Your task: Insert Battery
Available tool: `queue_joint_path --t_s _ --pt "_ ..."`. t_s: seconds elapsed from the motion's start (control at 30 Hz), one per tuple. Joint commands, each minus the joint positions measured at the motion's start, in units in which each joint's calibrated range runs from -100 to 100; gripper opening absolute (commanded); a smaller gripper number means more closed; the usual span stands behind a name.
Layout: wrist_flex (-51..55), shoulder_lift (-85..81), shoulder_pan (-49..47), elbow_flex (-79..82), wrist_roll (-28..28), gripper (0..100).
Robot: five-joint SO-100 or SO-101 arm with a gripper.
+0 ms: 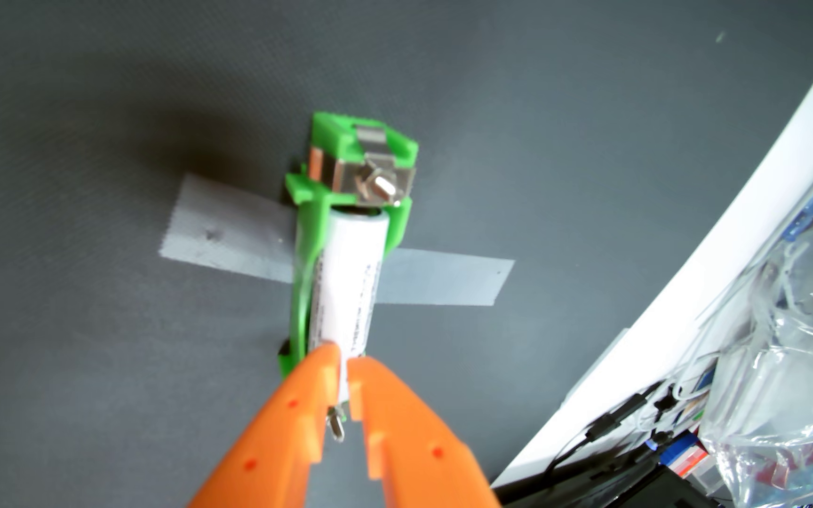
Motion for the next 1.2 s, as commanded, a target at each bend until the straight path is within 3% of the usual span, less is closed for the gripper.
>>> queue_joint_path --t_s 0.0,1.17 --pt "-0.5 0.0 2.1 -0.9 0.2 2" --pt "-0.1 5.9 2.5 -3.5 -0.2 2"
